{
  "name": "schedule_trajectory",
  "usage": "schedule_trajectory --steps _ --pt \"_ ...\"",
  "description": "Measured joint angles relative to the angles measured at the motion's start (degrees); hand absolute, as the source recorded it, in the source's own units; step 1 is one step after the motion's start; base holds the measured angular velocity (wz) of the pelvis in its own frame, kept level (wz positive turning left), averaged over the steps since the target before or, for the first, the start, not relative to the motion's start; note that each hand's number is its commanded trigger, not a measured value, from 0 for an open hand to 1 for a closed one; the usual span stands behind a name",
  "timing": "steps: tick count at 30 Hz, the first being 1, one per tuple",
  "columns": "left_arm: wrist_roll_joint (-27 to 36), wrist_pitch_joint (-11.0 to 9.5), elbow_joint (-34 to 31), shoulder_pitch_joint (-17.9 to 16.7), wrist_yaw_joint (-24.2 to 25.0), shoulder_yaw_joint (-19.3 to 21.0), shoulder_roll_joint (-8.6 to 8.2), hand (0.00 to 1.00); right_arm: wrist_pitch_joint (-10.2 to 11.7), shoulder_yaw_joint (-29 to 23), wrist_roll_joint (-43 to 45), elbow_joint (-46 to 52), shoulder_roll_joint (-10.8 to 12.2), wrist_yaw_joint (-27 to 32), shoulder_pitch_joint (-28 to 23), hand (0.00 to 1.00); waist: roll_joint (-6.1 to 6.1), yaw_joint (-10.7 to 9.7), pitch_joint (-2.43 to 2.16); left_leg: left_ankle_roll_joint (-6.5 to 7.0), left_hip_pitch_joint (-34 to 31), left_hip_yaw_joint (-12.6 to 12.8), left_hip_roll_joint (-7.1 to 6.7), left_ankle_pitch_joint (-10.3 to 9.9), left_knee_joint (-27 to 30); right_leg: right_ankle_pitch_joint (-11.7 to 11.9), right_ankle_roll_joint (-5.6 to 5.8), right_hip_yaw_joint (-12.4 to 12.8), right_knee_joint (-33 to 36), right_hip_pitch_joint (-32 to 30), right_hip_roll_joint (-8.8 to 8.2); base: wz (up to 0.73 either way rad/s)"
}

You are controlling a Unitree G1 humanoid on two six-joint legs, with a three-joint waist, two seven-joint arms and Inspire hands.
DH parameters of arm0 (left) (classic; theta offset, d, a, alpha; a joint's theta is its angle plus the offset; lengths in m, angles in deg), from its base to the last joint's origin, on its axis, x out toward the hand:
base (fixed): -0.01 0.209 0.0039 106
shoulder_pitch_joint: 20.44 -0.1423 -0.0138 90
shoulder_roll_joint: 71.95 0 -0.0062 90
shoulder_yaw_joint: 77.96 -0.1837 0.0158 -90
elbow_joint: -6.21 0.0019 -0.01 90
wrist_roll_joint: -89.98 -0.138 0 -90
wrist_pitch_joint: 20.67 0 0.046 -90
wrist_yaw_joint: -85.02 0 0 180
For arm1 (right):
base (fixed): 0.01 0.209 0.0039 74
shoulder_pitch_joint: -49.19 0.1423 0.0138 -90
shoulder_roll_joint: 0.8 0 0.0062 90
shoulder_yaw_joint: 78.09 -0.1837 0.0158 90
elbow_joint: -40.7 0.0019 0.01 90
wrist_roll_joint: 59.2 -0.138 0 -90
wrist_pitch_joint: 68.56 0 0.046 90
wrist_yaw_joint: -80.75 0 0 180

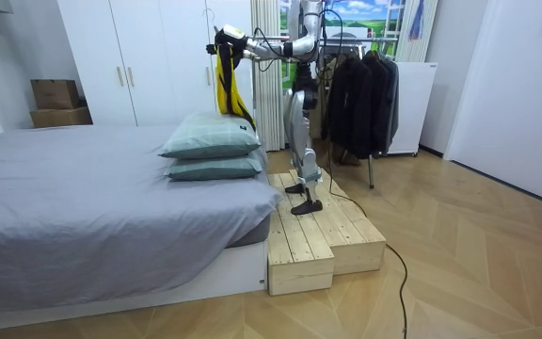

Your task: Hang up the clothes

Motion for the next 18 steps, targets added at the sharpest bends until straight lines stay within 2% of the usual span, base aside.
schedule_trajectory --steps 8,18 --pt "-0.02 1.56 0.0 0.0 0.07 -0.03 0.26 1.0 -0.02 1.93 -0.04 -3.88 -0.01 0.53 2.67 0.0 0.02 1.12 0.01 0.0 -0.07 0.11 0.01 0.01 0.03 0.0 0.0 -0.05 -0.06 -0.02 0.0 0.0" --pt "-0.04 1.68 0.01 0.0 0.09 -0.06 0.43 1.0 -0.01 2.01 -0.05 -4.7 0.01 0.98 2.68 0.0 0.08 1.15 0.03 0.0 -0.25 -0.18 0.0 0.01 0.02 0.0 0.0 -0.21 -0.13 -0.08 0.0 0.0"
